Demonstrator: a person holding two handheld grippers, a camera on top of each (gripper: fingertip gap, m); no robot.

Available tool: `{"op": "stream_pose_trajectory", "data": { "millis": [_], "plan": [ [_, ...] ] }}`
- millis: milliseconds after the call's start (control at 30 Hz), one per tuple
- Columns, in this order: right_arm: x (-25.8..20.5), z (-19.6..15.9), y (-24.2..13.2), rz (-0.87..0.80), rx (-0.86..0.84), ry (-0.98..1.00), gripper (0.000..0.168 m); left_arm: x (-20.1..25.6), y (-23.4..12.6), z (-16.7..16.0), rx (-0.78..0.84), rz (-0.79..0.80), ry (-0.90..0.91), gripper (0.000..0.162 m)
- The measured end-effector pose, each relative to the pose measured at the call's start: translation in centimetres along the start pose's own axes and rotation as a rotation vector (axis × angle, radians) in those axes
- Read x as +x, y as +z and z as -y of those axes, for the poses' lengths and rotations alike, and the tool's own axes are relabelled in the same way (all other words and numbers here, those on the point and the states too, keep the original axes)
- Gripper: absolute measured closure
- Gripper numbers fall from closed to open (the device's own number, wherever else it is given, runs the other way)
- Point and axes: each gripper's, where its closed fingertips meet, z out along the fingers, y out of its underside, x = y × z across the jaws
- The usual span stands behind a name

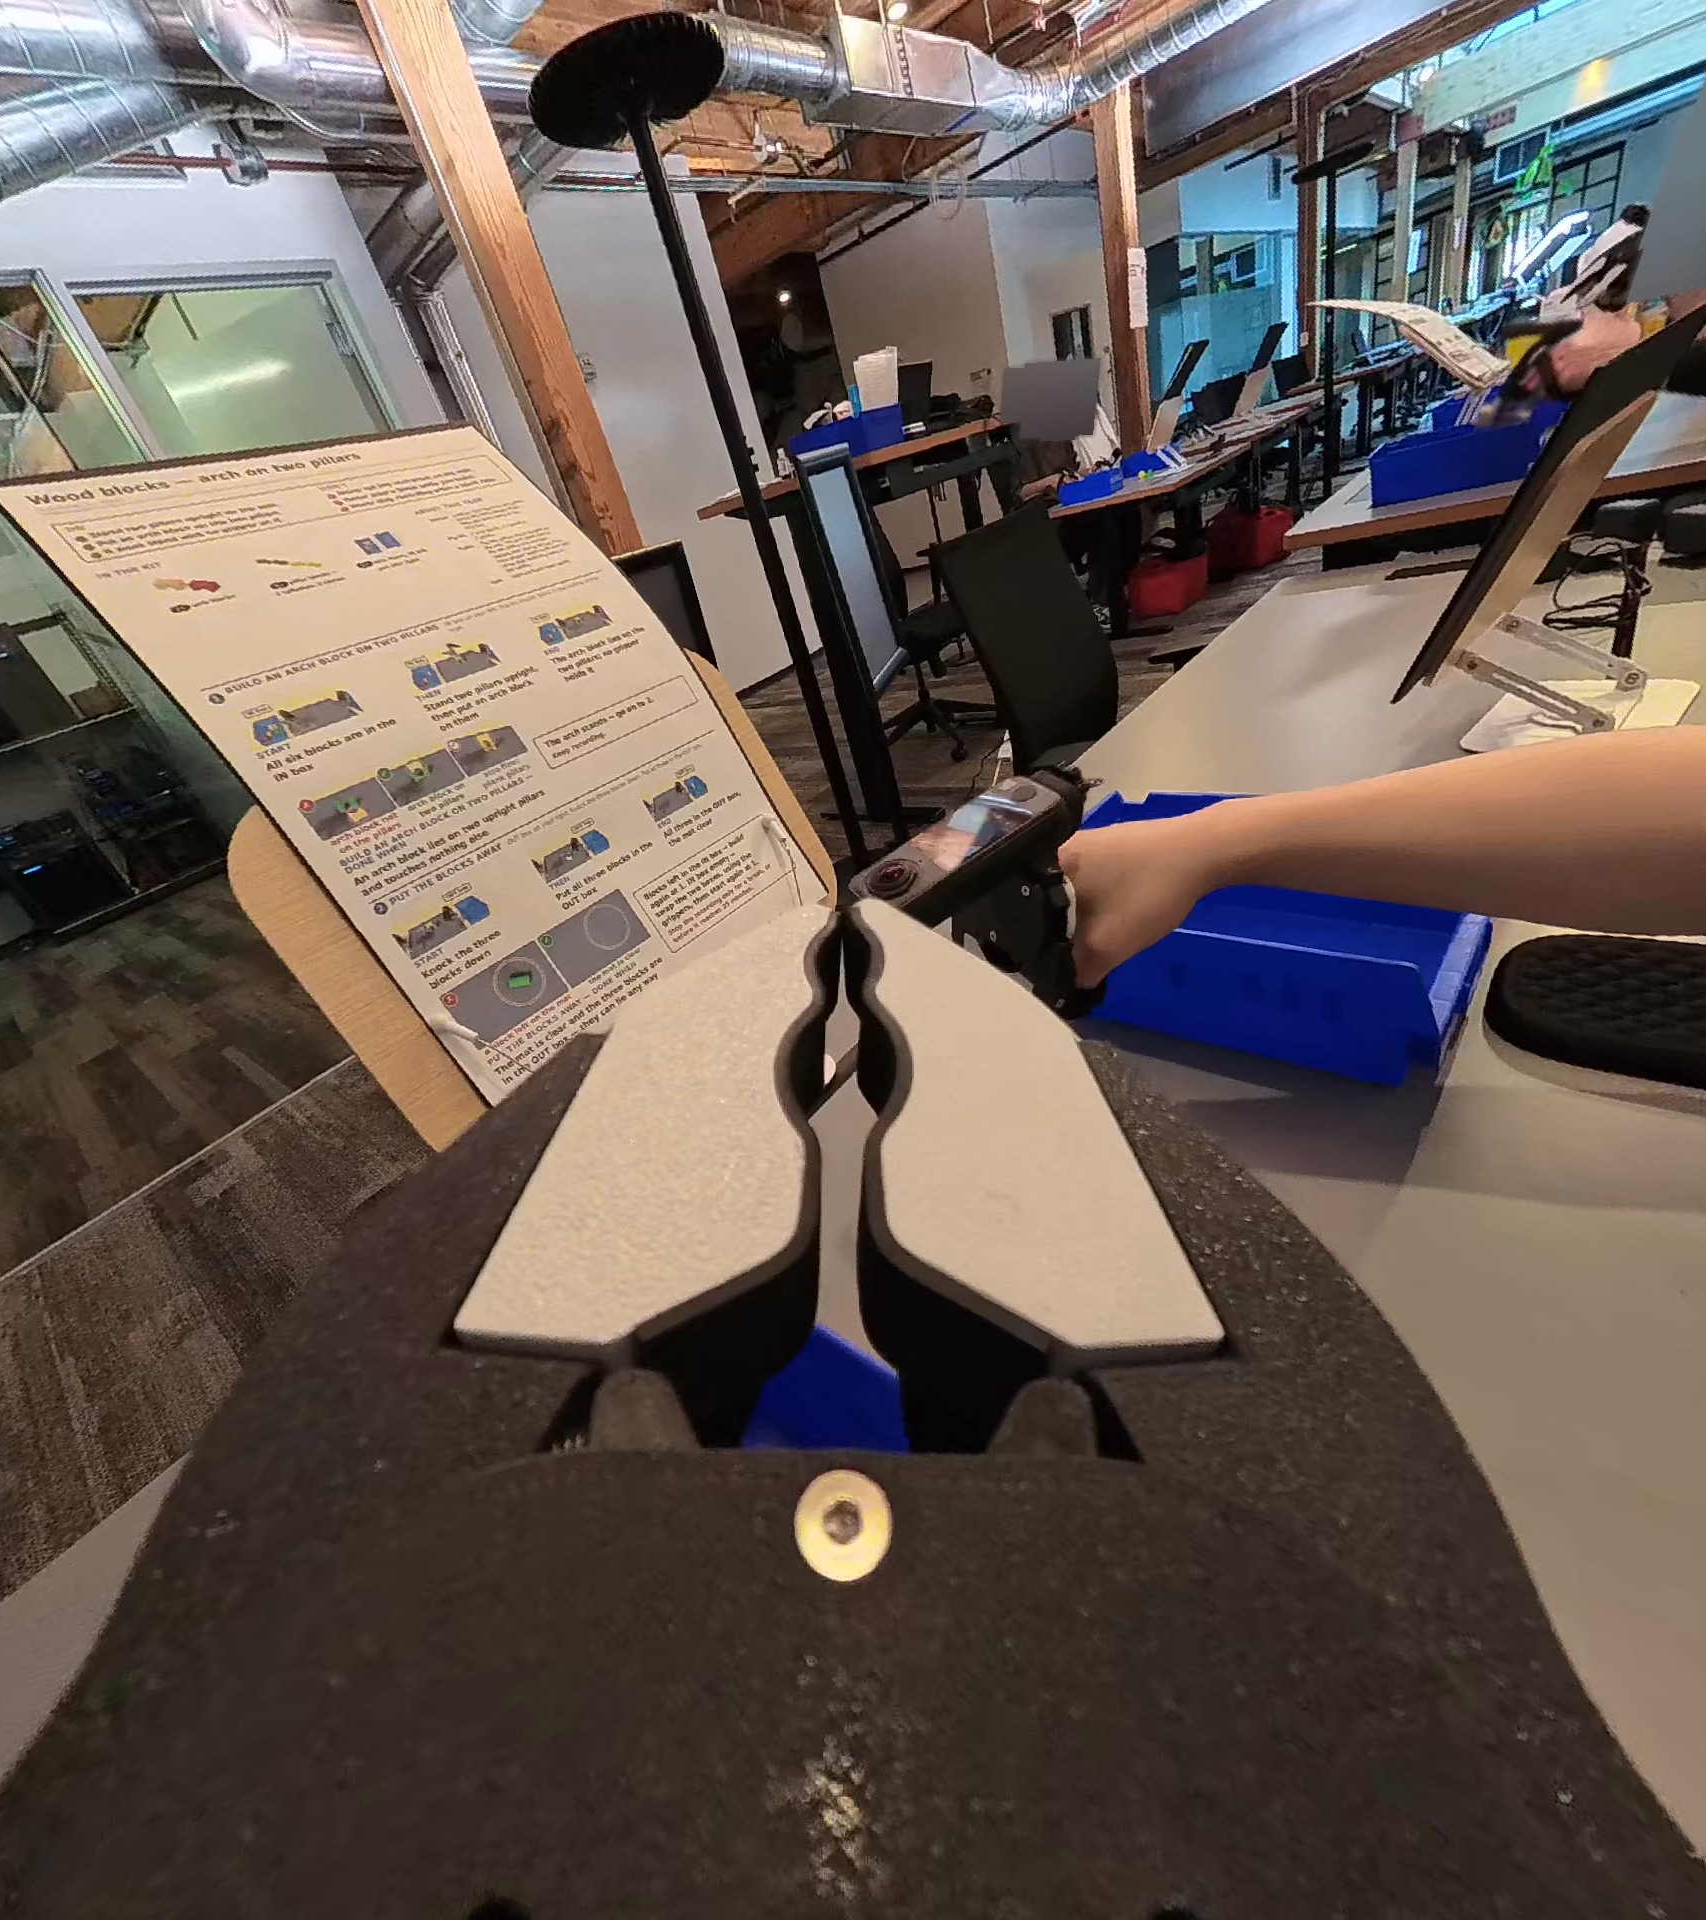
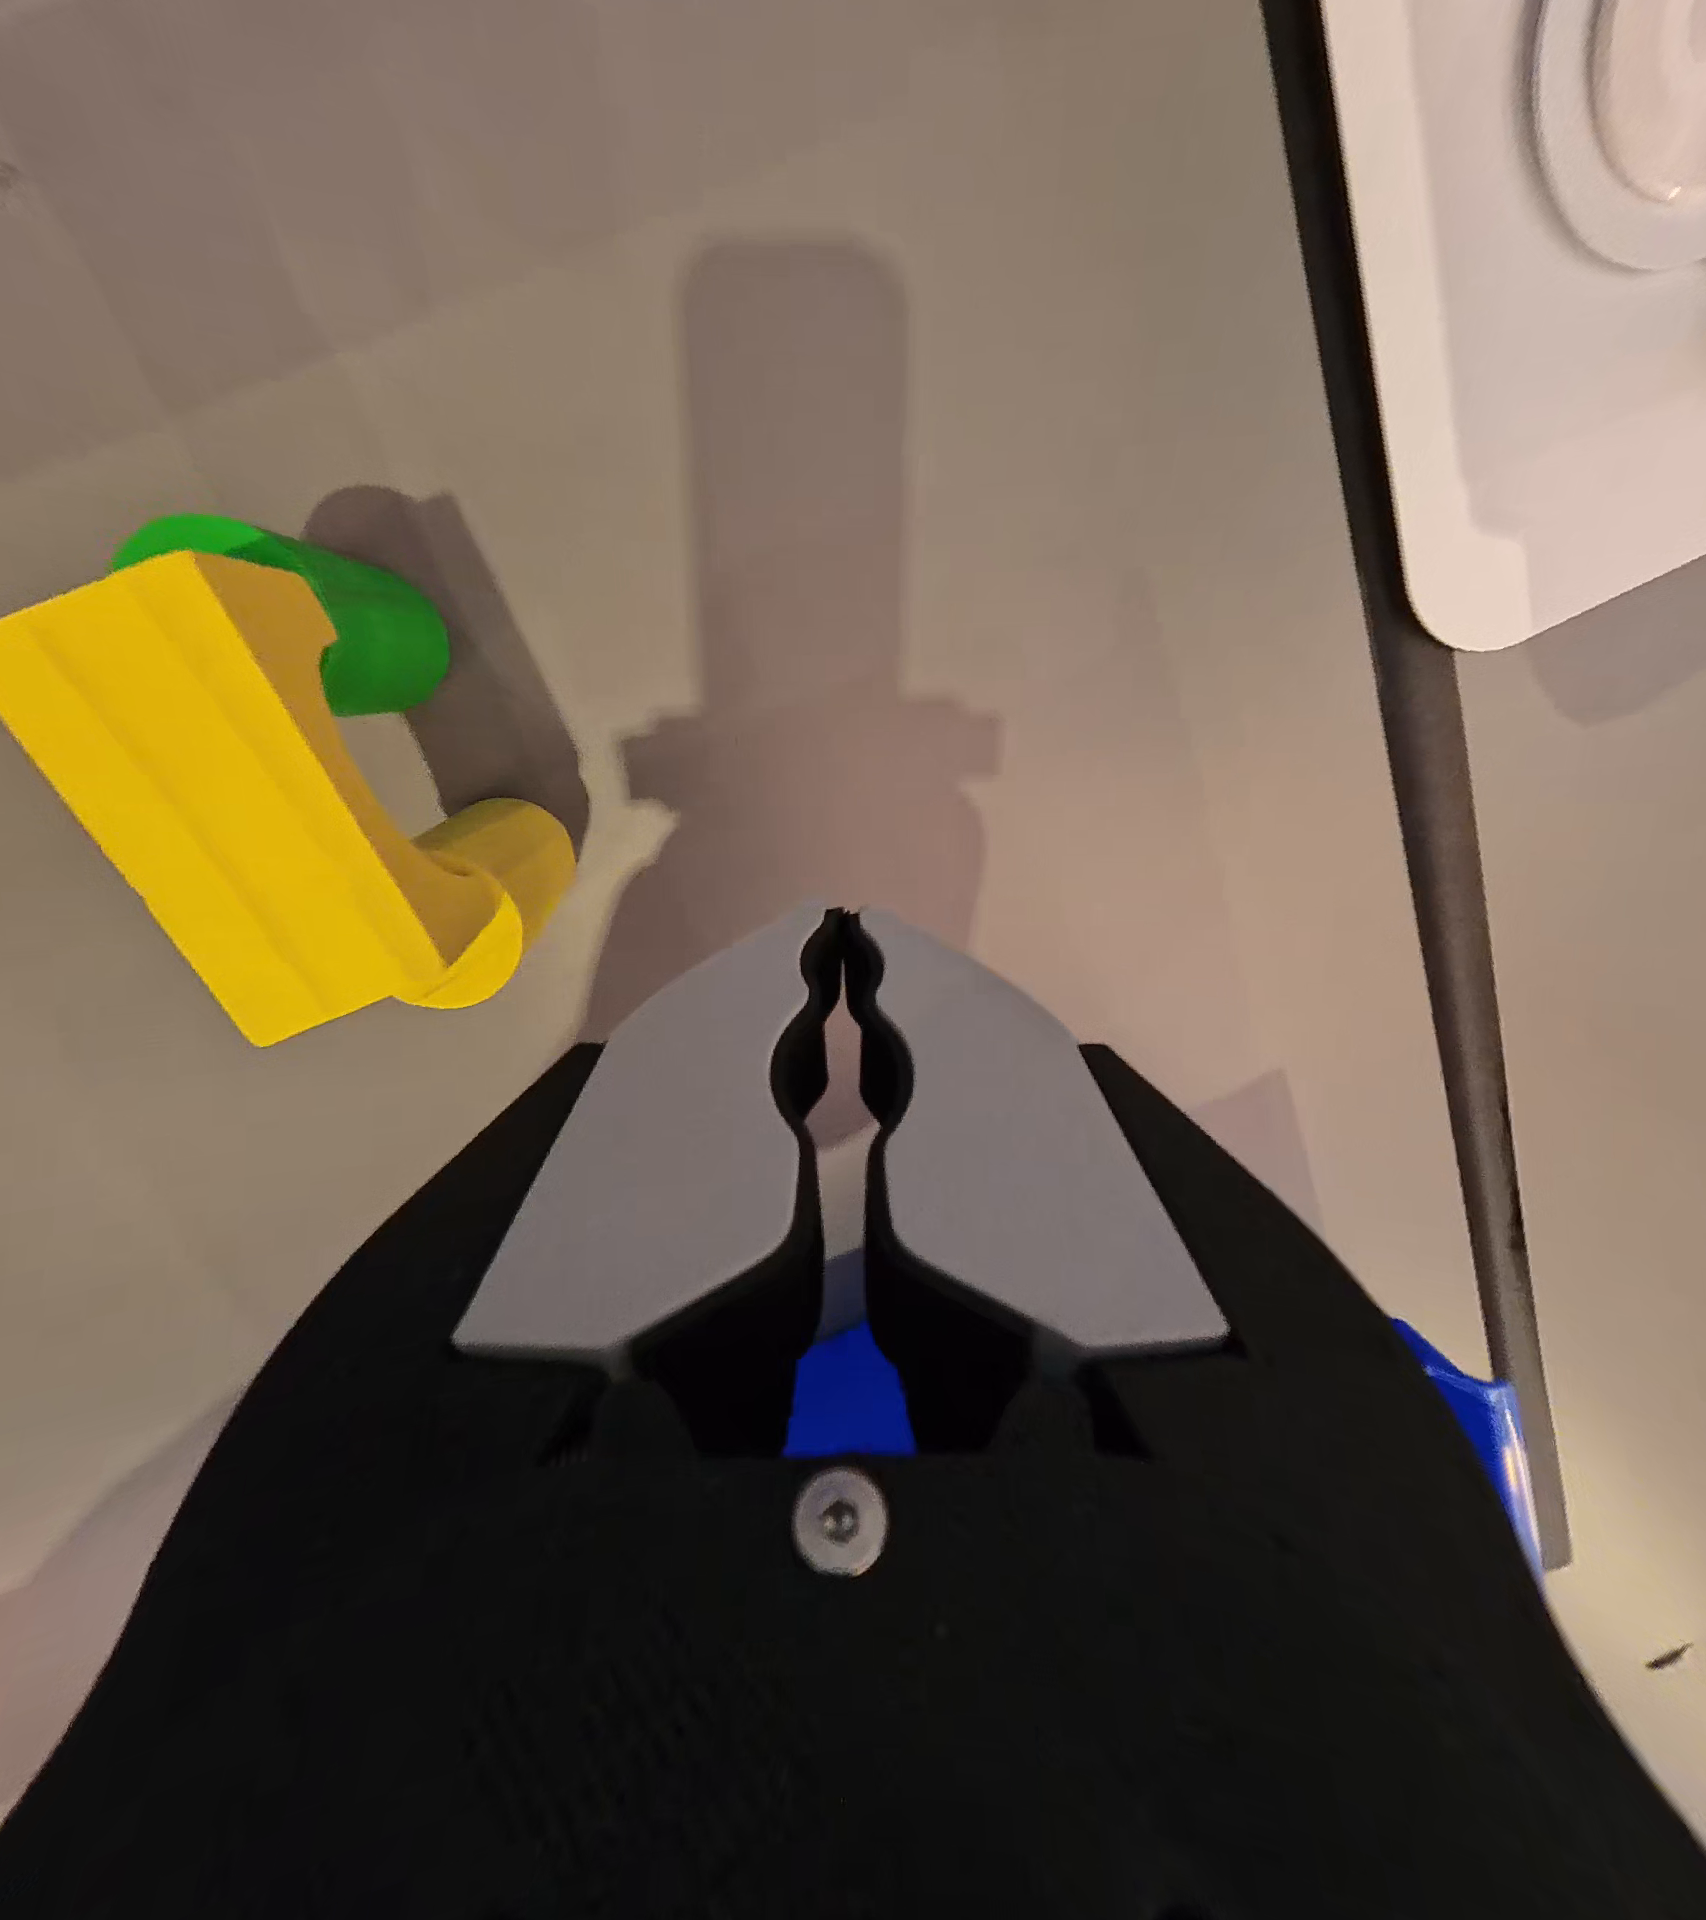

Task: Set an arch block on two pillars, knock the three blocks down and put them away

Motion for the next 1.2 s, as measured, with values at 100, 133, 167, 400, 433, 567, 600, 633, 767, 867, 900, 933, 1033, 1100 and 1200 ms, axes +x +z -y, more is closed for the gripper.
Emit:
{"op": "stream_pose_trajectory", "data": {
  "millis": [100, 133, 167, 400, 433, 567, 600, 633, 767, 867, 900, 933, 1033, 1100, 1200],
  "plan": [
    [0.5, -0.7, 0.5, 0.001, -0.025, 0.006, 0.167, 0.1, -0.2, 0.1, 0.005, -0.010, -0.005, 0.162],
    [0.6, -0.9, 0.6, 0.007, -0.030, 0.015, 0.167, 0.2, -0.2, 0.1, 0.006, -0.015, -0.007, 0.162],
    [0.7, -1.0, 0.7, 0.013, -0.035, 0.028, 0.167, 0.1, -0.2, 0.1, 0.004, -0.015, -0.008, 0.162],
    [0.2, -1.2, 1.7, 0.039, -0.060, 0.039, 0.167, 0.2, -0.1, -0.2, -0.012, -0.024, -0.009, 0.162],
    [0.2, -1.1, 1.7, 0.037, -0.060, 0.033, 0.167, 0.2, -0.1, -0.3, -0.016, -0.026, -0.008, 0.162],
    [0.4, -0.9, 1.8, 0.041, -0.059, 0.045, 0.167, 0.4, 0.1, -0.6, -0.034, -0.034, -0.003, 0.162],
    [0.5, -0.9, 1.7, 0.042, -0.055, 0.049, 0.167, 0.5, 0.1, -0.6, -0.037, -0.037, 0.000, 0.162],
    [0.5, -0.9, 1.7, 0.042, -0.054, 0.049, 0.167, 0.6, 0.1, -0.6, -0.040, -0.040, 0.004, 0.162],
    [0.5, -1.1, 1.8, 0.037, -0.063, 0.046, 0.167, 0.8, 0.2, -0.8, -0.053, -0.044, 0.012, 0.162],
    [0.6, -1.3, 1.9, 0.035, -0.068, 0.044, 0.167, 0.8, 0.3, -0.9, -0.059, -0.049, 0.010, 0.162],
    [0.6, -1.4, 2.0, 0.038, -0.068, 0.045, 0.167, 0.8, 0.3, -1.0, -0.060, -0.050, 0.010, 0.162],
    [0.6, -1.4, 2.0, 0.039, -0.070, 0.045, 0.167, 0.9, 0.3, -1.0, -0.063, -0.051, 0.011, 0.162],
    [0.5, -1.5, 2.2, 0.043, -0.070, 0.043, 0.167, 1.0, 0.4, -1.1, -0.069, -0.056, 0.016, 0.162],
    [0.5, -1.6, 2.2, 0.040, -0.071, 0.039, 0.167, 1.1, 0.4, -1.2, -0.074, -0.058, 0.018, 0.162],
    [0.4, -1.7, 2.3, 0.042, -0.074, 0.036, 0.167, 1.2, 0.6, -1.4, -0.083, -0.064, 0.019, 0.162]
  ]
}}
